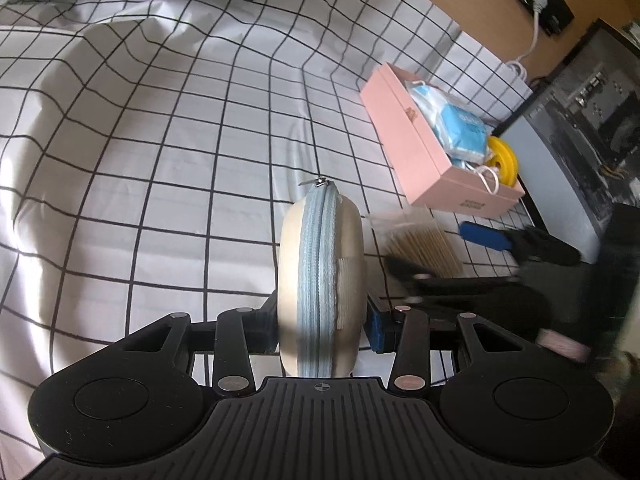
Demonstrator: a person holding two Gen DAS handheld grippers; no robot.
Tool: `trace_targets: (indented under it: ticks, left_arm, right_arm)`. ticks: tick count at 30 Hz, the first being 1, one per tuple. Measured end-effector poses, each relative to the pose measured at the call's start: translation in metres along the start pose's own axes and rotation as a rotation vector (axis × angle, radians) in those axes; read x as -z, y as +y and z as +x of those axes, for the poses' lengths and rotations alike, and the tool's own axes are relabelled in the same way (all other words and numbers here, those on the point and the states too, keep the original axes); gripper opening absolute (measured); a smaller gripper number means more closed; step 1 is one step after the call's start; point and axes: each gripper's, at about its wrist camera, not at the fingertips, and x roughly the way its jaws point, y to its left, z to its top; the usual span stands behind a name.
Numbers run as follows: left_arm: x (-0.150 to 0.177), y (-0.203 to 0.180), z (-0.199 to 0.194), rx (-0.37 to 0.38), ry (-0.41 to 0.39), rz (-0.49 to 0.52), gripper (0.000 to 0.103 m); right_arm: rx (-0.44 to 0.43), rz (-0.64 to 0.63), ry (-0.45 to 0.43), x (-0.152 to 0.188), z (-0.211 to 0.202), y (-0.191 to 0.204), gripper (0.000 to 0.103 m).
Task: Organize soft objects
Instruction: 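Grasp the round beige zippered case with the left tool, then place the beige case into the box with the left tool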
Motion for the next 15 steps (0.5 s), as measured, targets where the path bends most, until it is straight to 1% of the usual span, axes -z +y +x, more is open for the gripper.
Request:
trace_targets:
  ticks: [1,2,4,5,6,7,8,10,14,15]
  left_arm:
    - [0.000,0.000,0.000,0.003,0.004,0.007,0.045]
    - [0.000,0.000,0.000,0.004,0.007,0.010,0.045]
    - [0.001,-0.001,-0.001,0.005,0.011,0.016,0.045]
    - [0.001,-0.001,-0.001,0.004,0.012,0.020,0.045]
    - [0.002,-0.002,-0.001,0.002,0.010,0.023,0.045]
    - [0.003,-0.003,-0.001,-0.002,0.007,0.027,0.045]
    - [0.003,-0.004,-0.001,-0.007,0.004,0.032,0.045]
    - [0.003,-0.008,0.000,-0.023,-0.004,0.039,0.045]
    - [0.005,-0.021,0.001,-0.070,-0.017,0.086,0.044]
    - [0.005,-0.026,0.002,-0.067,-0.010,0.095,0.044]
  right_arm:
    - [0.026,0.004,0.008,0.000,0.005,0.000,0.094]
    - [0.035,0.028,0.002,0.000,0.006,-0.004,0.094]
    - [0.013,0.083,0.030,-0.002,0.009,-0.015,0.094]
    - [-0.006,0.112,0.041,-0.001,0.009,-0.022,0.092]
    - [-0.029,0.144,0.049,0.000,0.008,-0.028,0.088]
    - [-0.064,0.169,0.055,0.002,0.006,-0.034,0.076]
    - [-0.093,0.179,0.062,0.004,0.003,-0.036,0.072]
    - [-0.112,0.164,0.055,0.008,-0.007,-0.040,0.071]
    - [-0.091,0.110,0.011,0.022,-0.035,-0.051,0.070]
    - [-0.089,0.106,-0.003,0.026,-0.043,-0.057,0.071]
